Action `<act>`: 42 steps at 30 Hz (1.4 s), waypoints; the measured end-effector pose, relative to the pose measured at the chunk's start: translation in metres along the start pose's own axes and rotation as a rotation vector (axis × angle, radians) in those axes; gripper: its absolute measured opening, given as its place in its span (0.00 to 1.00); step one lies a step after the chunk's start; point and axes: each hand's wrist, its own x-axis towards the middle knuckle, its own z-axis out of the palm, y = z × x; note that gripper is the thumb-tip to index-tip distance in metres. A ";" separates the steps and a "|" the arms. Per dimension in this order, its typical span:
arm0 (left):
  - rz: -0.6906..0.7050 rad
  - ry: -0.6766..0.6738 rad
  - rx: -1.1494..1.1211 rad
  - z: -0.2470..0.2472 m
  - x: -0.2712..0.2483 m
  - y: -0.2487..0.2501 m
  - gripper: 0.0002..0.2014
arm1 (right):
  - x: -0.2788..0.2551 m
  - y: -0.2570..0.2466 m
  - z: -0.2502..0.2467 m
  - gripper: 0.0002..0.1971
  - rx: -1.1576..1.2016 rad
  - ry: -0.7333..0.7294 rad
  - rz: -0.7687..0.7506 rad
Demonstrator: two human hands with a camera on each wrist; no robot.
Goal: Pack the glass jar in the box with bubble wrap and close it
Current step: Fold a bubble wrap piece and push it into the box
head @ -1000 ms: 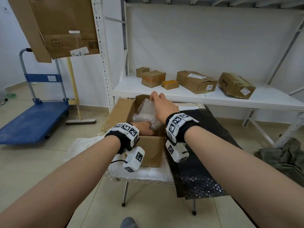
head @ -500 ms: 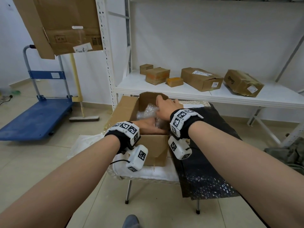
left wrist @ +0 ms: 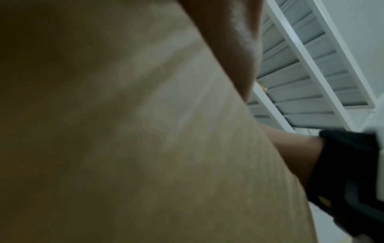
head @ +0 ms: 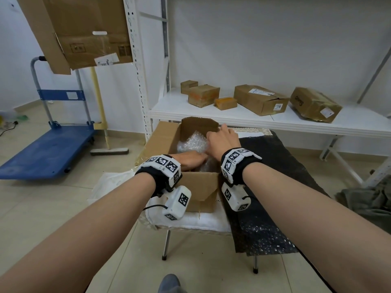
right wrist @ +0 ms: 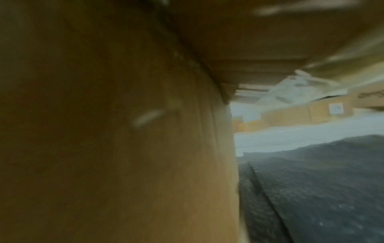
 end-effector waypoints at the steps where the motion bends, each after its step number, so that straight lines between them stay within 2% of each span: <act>1: 0.003 -0.029 0.047 -0.002 -0.001 -0.001 0.16 | -0.005 -0.002 -0.006 0.10 -0.010 -0.024 -0.029; 5: 0.025 -0.150 0.095 -0.013 -0.001 -0.008 0.13 | -0.019 0.000 -0.034 0.13 0.075 -0.110 -0.108; 7: -0.023 -0.172 -0.006 -0.020 0.001 -0.009 0.16 | -0.025 0.002 -0.041 0.10 0.099 -0.187 -0.165; 9: -0.055 -0.148 -0.006 -0.027 0.003 -0.005 0.16 | -0.028 0.002 -0.042 0.12 0.085 -0.266 -0.213; 13: -0.036 -0.093 0.266 -0.039 0.016 0.008 0.13 | -0.027 0.001 -0.022 0.17 -0.067 -0.340 -0.284; 16: 0.006 -0.051 0.421 -0.046 0.022 0.020 0.16 | -0.026 0.005 -0.008 0.21 -0.070 -0.376 -0.280; 21: -0.029 -0.141 0.525 -0.060 0.029 0.031 0.26 | -0.027 0.010 -0.005 0.19 0.026 -0.361 -0.291; 24: -0.035 -0.138 0.501 -0.071 0.031 0.030 0.30 | -0.027 0.008 -0.005 0.17 0.037 -0.369 -0.302; 28: 0.019 -0.022 0.391 -0.073 0.040 0.020 0.21 | -0.026 0.006 -0.009 0.17 0.001 -0.392 -0.320; 31: 0.014 0.010 0.332 -0.073 0.041 0.019 0.24 | -0.027 0.005 -0.011 0.18 -0.020 -0.410 -0.334; 34: -0.005 -0.073 0.365 -0.074 0.042 0.027 0.28 | -0.027 0.005 -0.013 0.18 -0.002 -0.428 -0.345; 38: -0.033 -0.229 0.583 -0.071 0.045 0.046 0.37 | -0.030 0.006 -0.013 0.18 0.035 -0.411 -0.375; 42: -0.031 -0.285 0.616 -0.068 0.057 0.052 0.33 | -0.031 0.007 -0.010 0.16 0.088 -0.392 -0.387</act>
